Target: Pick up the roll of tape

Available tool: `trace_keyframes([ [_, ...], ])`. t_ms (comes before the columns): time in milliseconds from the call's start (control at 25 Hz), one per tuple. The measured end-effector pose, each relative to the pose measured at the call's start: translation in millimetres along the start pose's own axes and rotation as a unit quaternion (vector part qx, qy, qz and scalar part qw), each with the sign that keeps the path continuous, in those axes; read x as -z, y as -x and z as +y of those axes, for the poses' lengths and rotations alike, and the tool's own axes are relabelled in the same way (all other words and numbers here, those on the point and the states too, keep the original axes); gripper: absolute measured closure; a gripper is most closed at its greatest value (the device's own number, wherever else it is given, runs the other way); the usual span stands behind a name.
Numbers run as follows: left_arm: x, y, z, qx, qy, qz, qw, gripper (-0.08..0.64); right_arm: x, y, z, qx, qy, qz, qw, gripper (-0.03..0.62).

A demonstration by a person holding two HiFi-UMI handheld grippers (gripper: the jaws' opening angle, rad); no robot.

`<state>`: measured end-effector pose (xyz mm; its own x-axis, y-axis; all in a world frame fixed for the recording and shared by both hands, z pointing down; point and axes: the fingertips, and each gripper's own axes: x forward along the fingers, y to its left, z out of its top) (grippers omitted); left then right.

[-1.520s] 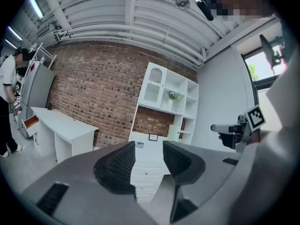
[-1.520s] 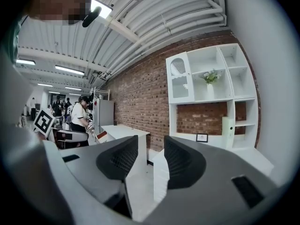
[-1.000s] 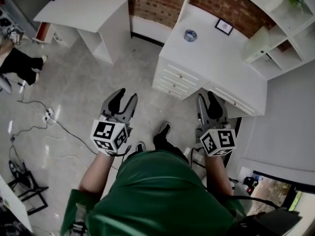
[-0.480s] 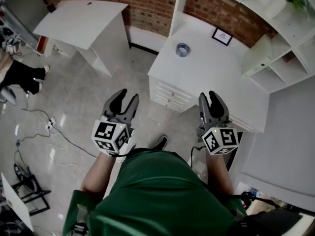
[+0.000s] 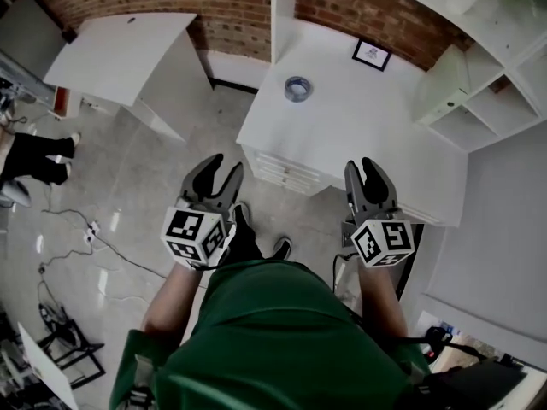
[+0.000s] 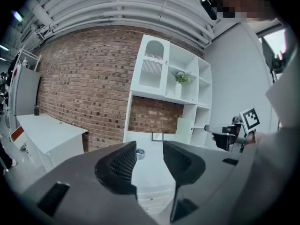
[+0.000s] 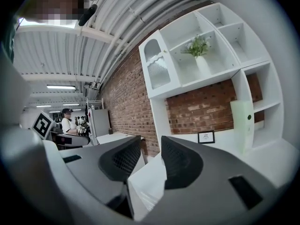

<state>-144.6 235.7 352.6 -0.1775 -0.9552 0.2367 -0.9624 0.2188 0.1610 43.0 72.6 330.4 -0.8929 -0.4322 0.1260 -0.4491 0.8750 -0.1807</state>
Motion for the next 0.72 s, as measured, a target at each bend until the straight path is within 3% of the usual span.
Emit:
trace_keyframes([
  [200,2,-47,14,0.032,0.001,0.016,0.9993,0.379,5,-22,-19,0.031,-0.006,0.005,1.0,0.442],
  [360,-5,-96,31,0.079,-0.006,0.031,0.9964,0.379,-1,-45,-35,0.079,-0.012,0.004,0.997,0.443],
  [720,-11,-214,55,0.177,-0.029,0.076,0.9807,0.379,-6,-105,-73,0.169,-0.029,0.011,0.985,0.448],
])
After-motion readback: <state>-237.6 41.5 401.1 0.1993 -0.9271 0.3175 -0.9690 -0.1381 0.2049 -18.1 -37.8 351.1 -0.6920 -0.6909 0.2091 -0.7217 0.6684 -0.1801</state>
